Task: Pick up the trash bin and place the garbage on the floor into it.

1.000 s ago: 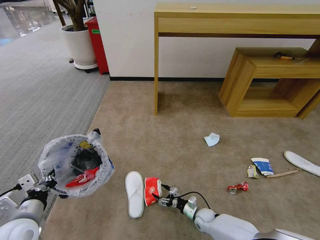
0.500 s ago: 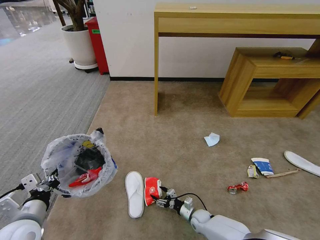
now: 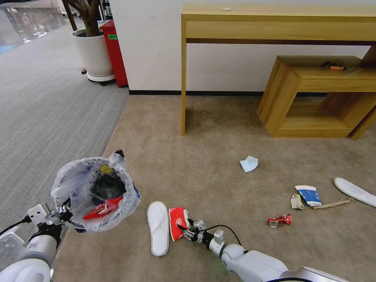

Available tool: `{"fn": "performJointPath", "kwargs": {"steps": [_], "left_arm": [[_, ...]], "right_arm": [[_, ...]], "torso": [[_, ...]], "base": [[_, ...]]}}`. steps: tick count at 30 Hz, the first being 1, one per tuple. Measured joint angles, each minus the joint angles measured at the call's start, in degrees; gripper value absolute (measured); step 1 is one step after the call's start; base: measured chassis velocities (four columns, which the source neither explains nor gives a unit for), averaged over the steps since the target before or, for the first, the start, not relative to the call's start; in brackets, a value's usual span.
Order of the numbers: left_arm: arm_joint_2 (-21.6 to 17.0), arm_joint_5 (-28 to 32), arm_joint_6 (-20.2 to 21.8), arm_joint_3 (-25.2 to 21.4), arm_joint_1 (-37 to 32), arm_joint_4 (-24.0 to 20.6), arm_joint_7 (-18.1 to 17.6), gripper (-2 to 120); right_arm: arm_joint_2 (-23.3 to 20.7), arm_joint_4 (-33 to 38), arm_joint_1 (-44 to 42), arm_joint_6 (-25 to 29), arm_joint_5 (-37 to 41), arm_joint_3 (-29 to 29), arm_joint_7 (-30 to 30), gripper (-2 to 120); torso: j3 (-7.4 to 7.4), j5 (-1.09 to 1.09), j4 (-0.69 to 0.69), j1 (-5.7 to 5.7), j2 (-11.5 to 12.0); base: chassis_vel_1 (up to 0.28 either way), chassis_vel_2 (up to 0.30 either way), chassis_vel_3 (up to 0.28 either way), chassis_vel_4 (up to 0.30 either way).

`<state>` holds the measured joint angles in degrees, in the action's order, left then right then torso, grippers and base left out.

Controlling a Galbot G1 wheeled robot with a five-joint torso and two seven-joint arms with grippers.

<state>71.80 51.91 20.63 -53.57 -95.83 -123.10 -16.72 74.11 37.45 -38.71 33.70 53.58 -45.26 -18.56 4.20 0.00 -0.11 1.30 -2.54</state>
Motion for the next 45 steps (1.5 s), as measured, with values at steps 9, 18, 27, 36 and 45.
{"fn": "performJointPath", "kwargs": {"steps": [9,18,27,36,45], "left_arm": [[0.2,0.0,-0.1,0.4,-0.2,-0.1,0.1,0],[0.3,0.0,0.2,1.0,0.2,0.5,0.0,0],[-0.9,1.9,2.1,1.6,0.3,2.6,-1.5,0],[-2.1,3.6,3.8,3.2,-0.5,3.8,-3.1,0],[-3.8,6.7,6.3,4.7,-1.9,3.7,-5.6,0]], "right_arm": [[-0.6,0.4,-0.1,0.3,-0.4,0.3,0.3,12],[-1.6,1.3,-0.4,0.5,-0.6,0.8,0.3,6],[-7.0,6.6,-0.8,0.4,0.1,1.6,0.3,2],[-17.2,17.0,-1.6,0.3,0.4,4.1,1.6,0],[-21.2,23.0,-3.4,0.7,-0.3,7.8,2.1,0]], "torso": [[0.00,0.00,0.00,0.00,0.0],[0.00,0.01,0.00,0.00,0.0],[0.00,-0.01,-0.01,0.00,0.0],[0.00,0.00,-0.01,0.00,0.0],[0.00,0.01,0.00,0.00,0.0]], "base": [[0.000,0.000,0.000,0.000],[0.000,0.000,0.000,0.000],[0.000,0.000,0.000,0.000],[0.000,0.000,0.000,0.000],[0.000,0.000,0.000,0.000]]}}
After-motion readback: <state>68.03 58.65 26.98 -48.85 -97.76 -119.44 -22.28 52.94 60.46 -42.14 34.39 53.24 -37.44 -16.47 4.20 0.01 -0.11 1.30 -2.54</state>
